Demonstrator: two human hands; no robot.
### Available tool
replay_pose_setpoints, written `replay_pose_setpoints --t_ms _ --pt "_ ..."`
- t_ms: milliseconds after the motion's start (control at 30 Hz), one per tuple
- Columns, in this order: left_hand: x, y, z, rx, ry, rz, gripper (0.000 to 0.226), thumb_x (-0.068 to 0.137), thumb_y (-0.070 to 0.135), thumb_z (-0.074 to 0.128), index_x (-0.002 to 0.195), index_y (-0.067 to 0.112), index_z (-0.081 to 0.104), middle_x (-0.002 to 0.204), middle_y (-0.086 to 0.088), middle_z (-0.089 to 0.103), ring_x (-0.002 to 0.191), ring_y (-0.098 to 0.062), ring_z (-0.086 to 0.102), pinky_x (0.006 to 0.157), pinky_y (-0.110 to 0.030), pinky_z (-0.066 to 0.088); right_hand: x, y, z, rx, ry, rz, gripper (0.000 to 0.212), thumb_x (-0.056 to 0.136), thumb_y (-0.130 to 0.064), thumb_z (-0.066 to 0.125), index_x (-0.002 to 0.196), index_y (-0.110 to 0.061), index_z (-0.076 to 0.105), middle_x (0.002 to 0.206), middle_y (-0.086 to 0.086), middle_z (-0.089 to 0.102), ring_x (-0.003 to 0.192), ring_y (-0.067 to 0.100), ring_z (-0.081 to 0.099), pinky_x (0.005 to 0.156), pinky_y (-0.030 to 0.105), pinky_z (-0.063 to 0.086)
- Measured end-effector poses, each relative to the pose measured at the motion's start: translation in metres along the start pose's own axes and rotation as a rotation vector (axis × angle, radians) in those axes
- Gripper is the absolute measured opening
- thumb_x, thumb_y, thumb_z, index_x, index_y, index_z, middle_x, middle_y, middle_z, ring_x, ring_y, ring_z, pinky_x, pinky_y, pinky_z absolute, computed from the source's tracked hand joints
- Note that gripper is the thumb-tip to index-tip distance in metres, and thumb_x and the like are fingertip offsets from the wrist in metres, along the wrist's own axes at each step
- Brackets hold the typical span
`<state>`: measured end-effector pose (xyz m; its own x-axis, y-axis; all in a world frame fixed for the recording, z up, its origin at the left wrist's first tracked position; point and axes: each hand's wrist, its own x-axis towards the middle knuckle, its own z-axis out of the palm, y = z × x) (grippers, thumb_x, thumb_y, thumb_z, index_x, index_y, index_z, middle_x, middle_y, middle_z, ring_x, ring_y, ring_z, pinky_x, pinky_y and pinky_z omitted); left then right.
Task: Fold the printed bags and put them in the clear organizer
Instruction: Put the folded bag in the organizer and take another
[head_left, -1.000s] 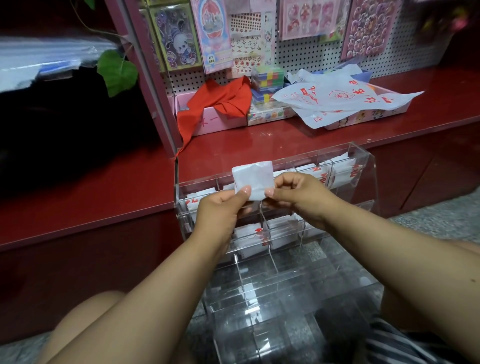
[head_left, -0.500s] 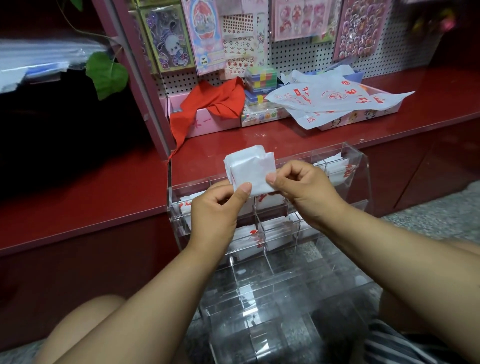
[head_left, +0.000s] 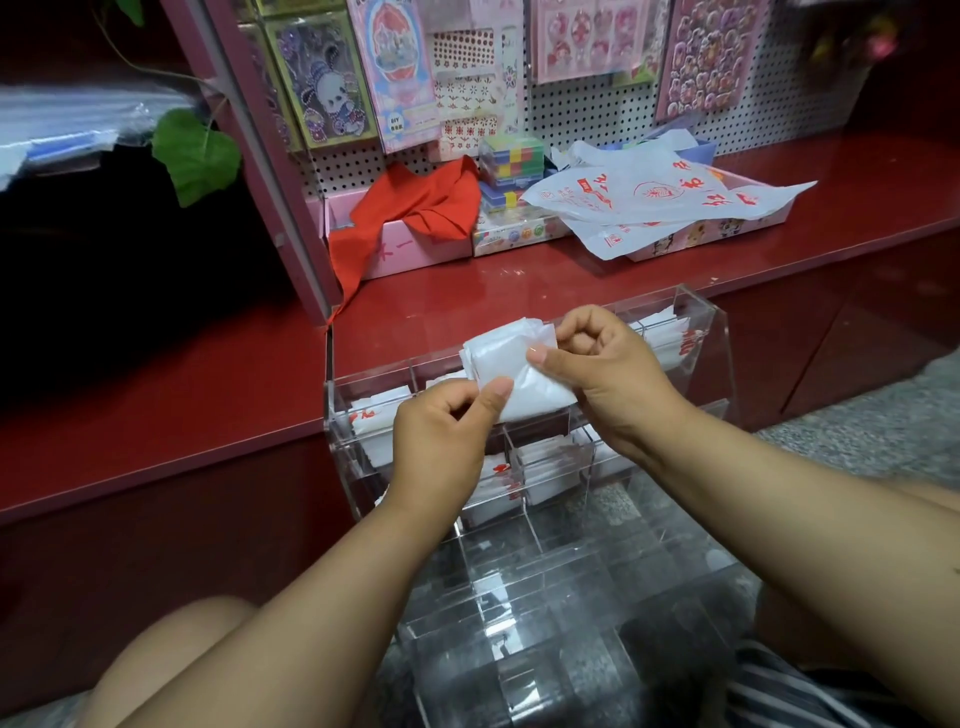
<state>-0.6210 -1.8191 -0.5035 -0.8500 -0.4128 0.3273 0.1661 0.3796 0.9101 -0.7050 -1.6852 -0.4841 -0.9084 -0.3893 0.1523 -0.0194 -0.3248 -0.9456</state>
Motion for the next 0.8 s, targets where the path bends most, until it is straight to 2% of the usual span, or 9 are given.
replay_pose_setpoints --t_ms 67,167,200,267,333,467,567,633,800 --pt "0.004 0.007 0.003 -0.106 0.021 -0.059 0.018 0.087 0.021 0.071 0.087 0.007 0.059 0.066 -0.001 0.058 0.059 -0.008 0.05 0.058 -0.018 0.044 0.003 -0.003 -0.004 0.013 -0.023 0.019 0.03 0.079 0.011 0.065 0.093 -0.013 0.052 0.056 -0.006 0.062 0.056 0.005 0.059 0.062 0.018 0.051" --pt "0.021 0.01 0.005 -0.281 0.002 -0.229 0.041 0.084 0.019 0.074 0.115 0.021 0.047 0.09 0.0 0.071 0.078 -0.012 0.067 0.074 -0.029 0.058 0.007 -0.01 -0.013 -0.08 -0.125 0.027 0.037 0.079 0.011 0.065 0.107 -0.013 0.059 0.062 -0.007 0.063 0.061 0.005 0.06 0.065 0.017 0.051" --pt "0.027 0.011 0.006 -0.258 -0.023 -0.245 0.038 0.084 0.019 0.075 0.114 0.02 0.052 0.09 -0.001 0.072 0.08 -0.015 0.068 0.08 -0.037 0.058 0.009 -0.013 -0.017 -0.164 -0.155 0.028 0.035 0.08 0.01 0.066 0.104 -0.014 0.061 0.067 -0.006 0.063 0.063 0.005 0.06 0.065 0.017 0.052" --pt "0.035 0.011 0.009 -0.126 -0.057 -0.173 0.013 0.085 0.015 0.074 0.094 0.02 0.067 0.082 -0.001 0.073 0.074 -0.016 0.067 0.079 -0.046 0.057 0.013 -0.02 -0.026 -0.415 -0.194 0.01 0.028 0.079 0.005 0.07 0.095 -0.018 0.065 0.079 -0.002 0.066 0.069 0.007 0.061 0.067 0.019 0.053" --pt "0.039 0.013 0.015 -0.012 -0.067 -0.081 0.014 0.084 0.013 0.074 0.079 0.025 0.069 0.075 0.002 0.071 0.068 -0.013 0.063 0.07 -0.04 0.057 0.017 -0.027 -0.037 -0.653 -0.228 -0.036 0.021 0.08 -0.004 0.073 0.089 -0.021 0.066 0.084 0.001 0.067 0.073 0.009 0.061 0.07 0.022 0.052" --pt "0.044 0.015 0.034 0.108 -0.105 -0.001 0.022 0.084 0.017 0.074 0.071 0.032 0.065 0.075 0.008 0.069 0.071 -0.015 0.064 0.066 -0.037 0.055 0.023 -0.039 -0.057 -0.855 -0.238 -0.107 0.009 0.085 -0.014 0.07 0.081 -0.021 0.068 0.075 -0.003 0.066 0.065 0.002 0.057 0.062 0.016 0.045" --pt "0.045 0.011 0.051 0.181 -0.139 0.014 0.014 0.084 0.021 0.073 0.074 0.03 0.069 0.076 0.014 0.067 0.079 -0.017 0.065 0.068 -0.042 0.056 0.03 -0.038 -0.074 -1.128 -0.24 -0.185 0.004 0.085 -0.018 0.07 0.082 -0.016 0.07 0.074 -0.003 0.066 0.063 0.008 0.055 0.058 0.021 0.04" --pt "0.045 0.007 0.062 0.273 -0.154 0.059 0.001 0.084 0.024 0.072 0.083 0.024 0.073 0.082 0.009 0.069 0.082 -0.017 0.063 0.072 -0.037 0.052 0.035 -0.034 -0.085 -1.248 -0.26 -0.237 0.006 0.085 -0.02 0.07 0.083 -0.014 0.07 0.074 -0.005 0.064 0.066 0.009 0.054 0.059 0.026 0.038" --pt "0.042 -0.009 0.083 0.474 -0.185 0.128 0.009 0.089 0.029 0.067 0.09 0.02 0.068 0.087 0.001 0.068 0.084 -0.022 0.059 0.071 -0.035 0.045 0.042 -0.017 -0.107 -1.396 -0.289 -0.47 0.006 0.079 -0.014 0.076 0.08 -0.01 0.072 0.078 0.0 0.058 0.069 0.013 0.048 0.065 0.027 0.034"
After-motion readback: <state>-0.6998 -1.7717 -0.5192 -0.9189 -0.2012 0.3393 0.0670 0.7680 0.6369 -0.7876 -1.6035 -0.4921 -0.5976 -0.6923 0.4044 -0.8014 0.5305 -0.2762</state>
